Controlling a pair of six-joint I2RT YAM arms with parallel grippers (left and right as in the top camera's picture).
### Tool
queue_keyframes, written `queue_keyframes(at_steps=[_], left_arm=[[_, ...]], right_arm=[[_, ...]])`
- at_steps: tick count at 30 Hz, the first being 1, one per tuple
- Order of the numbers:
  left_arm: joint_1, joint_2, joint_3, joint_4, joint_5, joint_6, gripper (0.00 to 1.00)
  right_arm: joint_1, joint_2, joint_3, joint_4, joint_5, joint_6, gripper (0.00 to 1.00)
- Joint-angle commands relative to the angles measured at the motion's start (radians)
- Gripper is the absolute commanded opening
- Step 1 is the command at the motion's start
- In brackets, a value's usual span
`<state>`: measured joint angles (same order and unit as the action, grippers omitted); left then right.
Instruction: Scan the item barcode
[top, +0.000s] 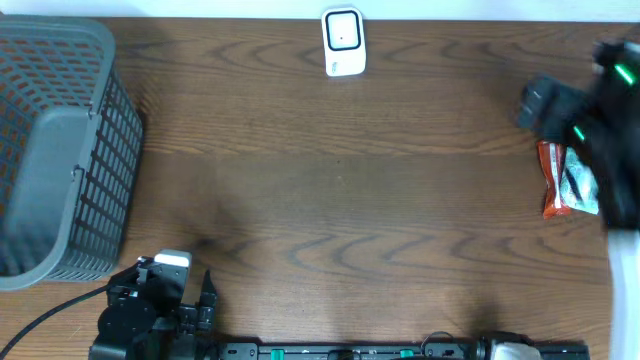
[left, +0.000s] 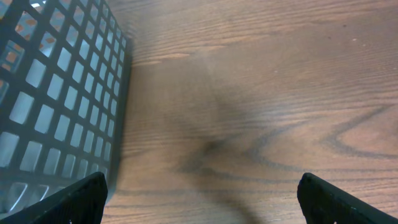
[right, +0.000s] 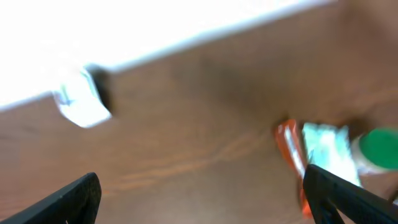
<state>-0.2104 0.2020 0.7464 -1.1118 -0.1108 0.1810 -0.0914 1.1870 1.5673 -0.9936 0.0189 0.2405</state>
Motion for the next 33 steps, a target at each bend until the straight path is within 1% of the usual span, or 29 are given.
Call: queue_keyframes(at_steps=[1, 2, 3, 7, 10, 16, 21, 26, 30, 33], left_arm=[[0.003, 0.001, 0.003, -0.002, 0.002, -0.002, 0.98], [0.003, 0.001, 0.003, -0.002, 0.002, -0.002, 0.98], [0.003, 0.001, 0.003, -0.002, 0.002, -0.002, 0.98], [0.003, 0.001, 0.003, -0.002, 0.002, -0.002, 0.98], [0.003, 0.001, 0.003, -0.002, 0.002, -0.002, 0.98], [0.003, 0.001, 0.003, -0.002, 0.002, -0.002, 0.98], [0.003, 0.001, 0.003, -0.002, 0.002, -0.002, 0.98], [0.003, 0.001, 0.003, -0.002, 0.002, -0.002, 0.98], [0.003, 0.001, 0.003, -0.002, 0.002, -0.002, 0.98], [0.003, 0.001, 0.003, -0.002, 0.002, -0.002, 0.98]], right_arm=[[0.0, -0.153, -0.012, -0.029, 0.052, -0.019, 0.86], [0.0, -0.206, -0.012, -0.043, 0.067, -0.019, 0.88], [0.0, -0.26, -0.012, -0.074, 0.074, -0.022, 0.99], [0.0, -0.438, -0.012, -0.192, 0.142, -0.021, 0.99], [0.0, -0.548, -0.012, -0.249, 0.141, -0.021, 0.99], [0.0, -0.676, -0.013, -0.305, 0.14, -0.021, 0.99], [0.0, -0.785, -0.03, -0.304, 0.137, -0.02, 0.99], [0.0, -0.91, -0.089, -0.273, 0.137, -0.021, 0.99], [0.001, -1.014, -0.18, -0.181, 0.136, -0.02, 0.99], [0.007, -1.052, -0.246, -0.111, 0.136, -0.017, 0.99]])
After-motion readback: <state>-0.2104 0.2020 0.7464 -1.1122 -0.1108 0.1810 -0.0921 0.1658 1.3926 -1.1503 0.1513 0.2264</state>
